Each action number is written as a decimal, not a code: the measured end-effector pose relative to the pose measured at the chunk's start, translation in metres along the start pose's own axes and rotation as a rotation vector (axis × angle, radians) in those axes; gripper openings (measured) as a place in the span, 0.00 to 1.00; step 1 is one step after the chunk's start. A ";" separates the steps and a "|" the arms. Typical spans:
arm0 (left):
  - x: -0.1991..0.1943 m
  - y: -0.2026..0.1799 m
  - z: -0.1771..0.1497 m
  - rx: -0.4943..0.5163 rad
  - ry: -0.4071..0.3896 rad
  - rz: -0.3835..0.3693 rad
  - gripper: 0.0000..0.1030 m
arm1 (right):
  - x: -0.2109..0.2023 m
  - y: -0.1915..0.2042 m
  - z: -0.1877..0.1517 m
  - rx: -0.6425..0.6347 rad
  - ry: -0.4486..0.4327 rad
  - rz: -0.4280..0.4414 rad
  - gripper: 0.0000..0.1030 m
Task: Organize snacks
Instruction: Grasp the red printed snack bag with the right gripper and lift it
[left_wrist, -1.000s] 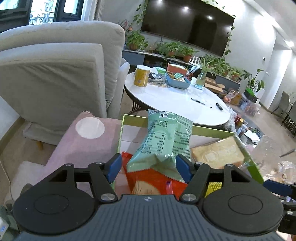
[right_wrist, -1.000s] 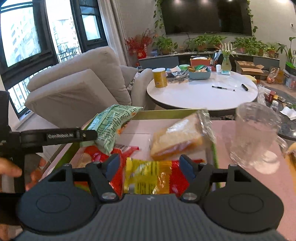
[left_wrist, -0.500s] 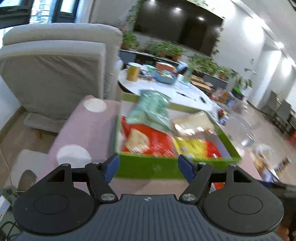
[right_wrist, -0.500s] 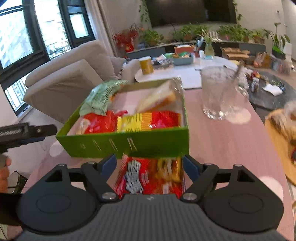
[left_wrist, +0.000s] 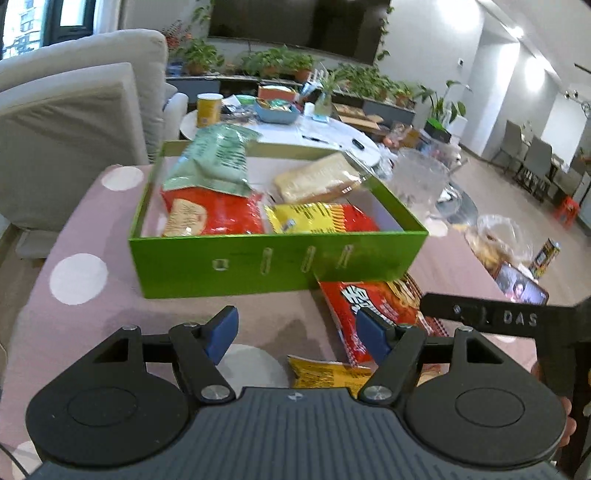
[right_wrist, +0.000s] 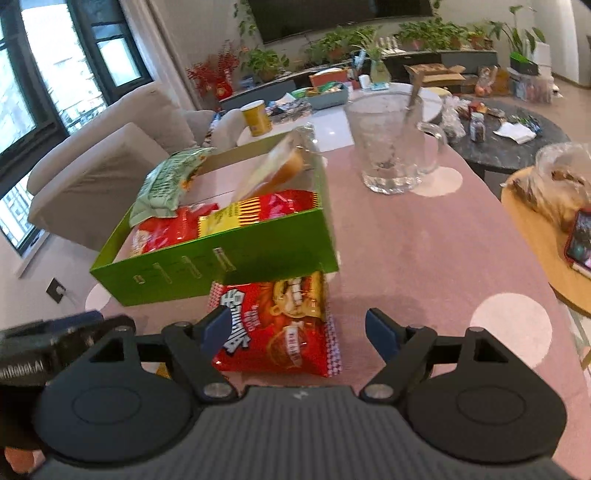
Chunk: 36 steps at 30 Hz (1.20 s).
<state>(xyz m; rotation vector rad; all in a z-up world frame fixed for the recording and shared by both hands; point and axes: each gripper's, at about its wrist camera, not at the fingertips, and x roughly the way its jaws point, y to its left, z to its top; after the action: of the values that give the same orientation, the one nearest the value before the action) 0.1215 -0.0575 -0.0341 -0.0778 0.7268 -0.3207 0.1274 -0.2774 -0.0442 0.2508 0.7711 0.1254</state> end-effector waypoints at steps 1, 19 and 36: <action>0.002 -0.002 0.000 0.006 0.006 -0.002 0.66 | 0.002 -0.001 0.000 0.006 0.001 -0.002 0.60; 0.035 -0.026 0.002 0.064 0.077 -0.011 0.66 | 0.021 -0.019 0.004 0.063 0.026 0.047 0.60; 0.055 -0.035 -0.004 0.068 0.142 -0.040 0.65 | 0.026 -0.020 0.002 0.059 0.058 0.054 0.60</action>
<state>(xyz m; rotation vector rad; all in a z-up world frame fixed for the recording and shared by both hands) 0.1486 -0.1076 -0.0656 -0.0053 0.8556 -0.3919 0.1478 -0.2921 -0.0661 0.3252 0.8271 0.1612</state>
